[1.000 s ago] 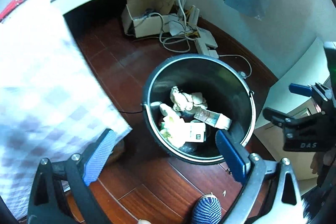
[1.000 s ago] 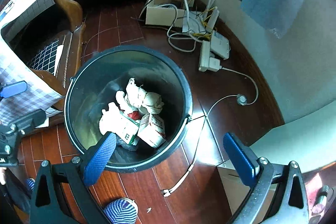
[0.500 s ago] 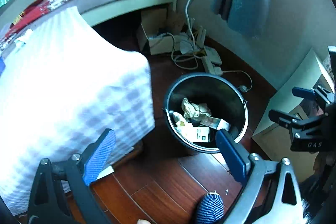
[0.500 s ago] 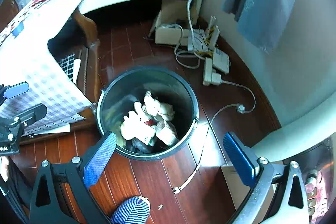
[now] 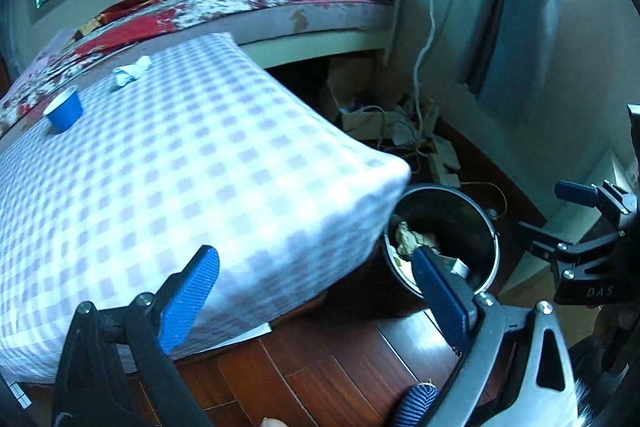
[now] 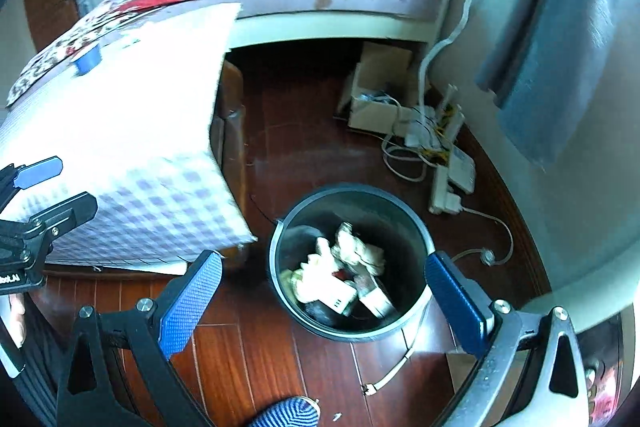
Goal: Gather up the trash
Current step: 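Move both tools back over the bed, then grasp the blue paper cup with the left tool while the right tool grasps the light-blue cloth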
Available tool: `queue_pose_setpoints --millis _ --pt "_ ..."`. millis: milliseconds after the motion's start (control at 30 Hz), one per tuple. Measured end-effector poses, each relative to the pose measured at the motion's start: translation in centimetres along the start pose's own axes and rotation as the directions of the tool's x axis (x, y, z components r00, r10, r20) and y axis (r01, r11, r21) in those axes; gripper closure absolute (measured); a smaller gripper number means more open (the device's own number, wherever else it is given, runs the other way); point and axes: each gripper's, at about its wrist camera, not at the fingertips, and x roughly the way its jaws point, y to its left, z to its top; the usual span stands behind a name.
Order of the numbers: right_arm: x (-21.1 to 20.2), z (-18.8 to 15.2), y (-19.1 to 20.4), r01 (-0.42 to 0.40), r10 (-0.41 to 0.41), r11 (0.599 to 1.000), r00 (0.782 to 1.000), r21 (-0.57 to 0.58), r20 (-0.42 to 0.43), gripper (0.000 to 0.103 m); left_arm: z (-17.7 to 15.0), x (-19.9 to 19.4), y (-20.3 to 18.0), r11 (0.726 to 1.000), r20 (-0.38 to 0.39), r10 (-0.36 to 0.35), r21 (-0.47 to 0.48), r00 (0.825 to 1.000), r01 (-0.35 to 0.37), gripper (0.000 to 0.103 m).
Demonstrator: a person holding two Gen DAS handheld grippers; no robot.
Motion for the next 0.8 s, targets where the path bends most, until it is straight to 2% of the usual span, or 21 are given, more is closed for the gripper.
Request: queue_pose_setpoints --millis 100,267,433,667,767,800 --pt "0.2 1.3 2.2 -0.027 0.027 0.999 1.000 -0.026 0.010 0.001 0.1 -0.4 2.4 0.998 0.015 0.055 -0.032 0.998 -0.055 0.004" --pt "1.2 4.0 6.5 -0.078 0.080 0.993 0.997 -0.088 0.020 0.001 0.4 -1.0 6.5 0.992 0.038 0.109 -0.075 0.993 -0.106 0.002" --pt "2.4 7.3 11.3 -0.138 0.145 0.979 0.989 -0.151 0.039 0.001 1.0 -1.0 12.1 0.974 0.037 0.188 -0.139 0.982 -0.181 0.002" --pt "4.9 11.9 17.8 -0.198 0.213 0.957 0.976 -0.213 0.046 0.001 2.0 -0.4 19.4 0.943 0.016 0.262 -0.214 0.965 -0.253 0.002" --pt "6.1 14.0 20.4 -0.212 0.234 0.945 0.970 -0.248 0.062 0.001 2.6 -0.1 22.0 0.933 0.023 0.279 -0.241 0.960 -0.265 0.004" --pt "6.5 14.7 21.1 -0.231 0.253 0.939 0.966 -0.255 0.055 0.001 3.0 0.2 23.1 0.926 0.022 0.298 -0.250 0.954 -0.283 0.009"
